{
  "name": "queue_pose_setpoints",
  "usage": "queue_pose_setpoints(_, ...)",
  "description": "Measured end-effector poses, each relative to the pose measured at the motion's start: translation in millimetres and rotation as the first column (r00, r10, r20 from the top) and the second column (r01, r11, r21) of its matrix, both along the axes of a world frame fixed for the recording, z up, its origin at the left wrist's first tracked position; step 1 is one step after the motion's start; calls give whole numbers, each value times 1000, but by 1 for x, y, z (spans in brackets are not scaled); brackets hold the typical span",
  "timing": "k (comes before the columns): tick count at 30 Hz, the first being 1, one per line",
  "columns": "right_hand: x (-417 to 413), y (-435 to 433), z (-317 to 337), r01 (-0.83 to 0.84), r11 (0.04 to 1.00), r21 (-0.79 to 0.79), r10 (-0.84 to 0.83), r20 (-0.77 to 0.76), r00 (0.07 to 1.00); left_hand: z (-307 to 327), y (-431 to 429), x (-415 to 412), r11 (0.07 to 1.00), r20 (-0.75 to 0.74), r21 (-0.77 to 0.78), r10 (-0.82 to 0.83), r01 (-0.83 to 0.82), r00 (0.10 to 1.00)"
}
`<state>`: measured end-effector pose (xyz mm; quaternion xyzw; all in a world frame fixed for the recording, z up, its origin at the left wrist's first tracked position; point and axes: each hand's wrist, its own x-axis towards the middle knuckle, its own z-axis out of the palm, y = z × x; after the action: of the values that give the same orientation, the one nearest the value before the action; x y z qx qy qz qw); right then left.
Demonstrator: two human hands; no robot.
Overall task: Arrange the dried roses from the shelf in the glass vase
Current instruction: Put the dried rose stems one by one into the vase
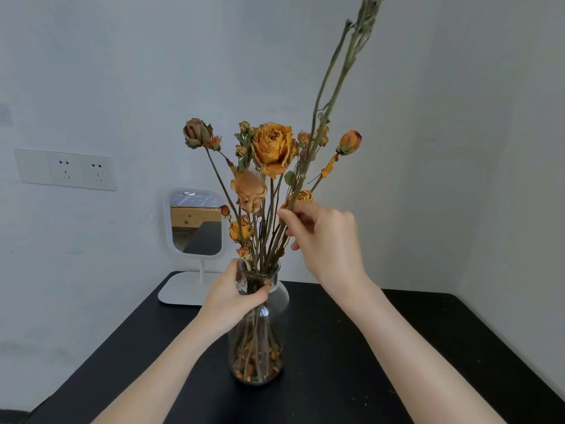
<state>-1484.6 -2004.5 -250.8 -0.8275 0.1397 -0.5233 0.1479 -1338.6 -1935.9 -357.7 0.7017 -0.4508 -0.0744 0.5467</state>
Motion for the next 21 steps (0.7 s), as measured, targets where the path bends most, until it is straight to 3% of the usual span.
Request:
queue_pose_setpoints(3, -3, 2, -4, -9, 999, -31, 9, 24, 1000, 1, 0, -1, 1000, 2, -6, 0, 0, 1000)
queue_pose_setpoints(10, -1, 4, -10, 29, 1000, -1, -29, -91, 995, 2, 0, -3, 1000, 11, -14, 3, -3, 1000)
queue_pose_setpoints(16, -3, 5, -4, 37, 998, -54, -34, 50, 998, 2, 0, -3, 1000, 2, 1, 0, 0, 1000)
queue_pose_setpoints(21, 1, 4, -8, 45, 997, -63, -52, -108, 993, 2, -1, -3, 1000, 7, 10, 14, -14, 1000)
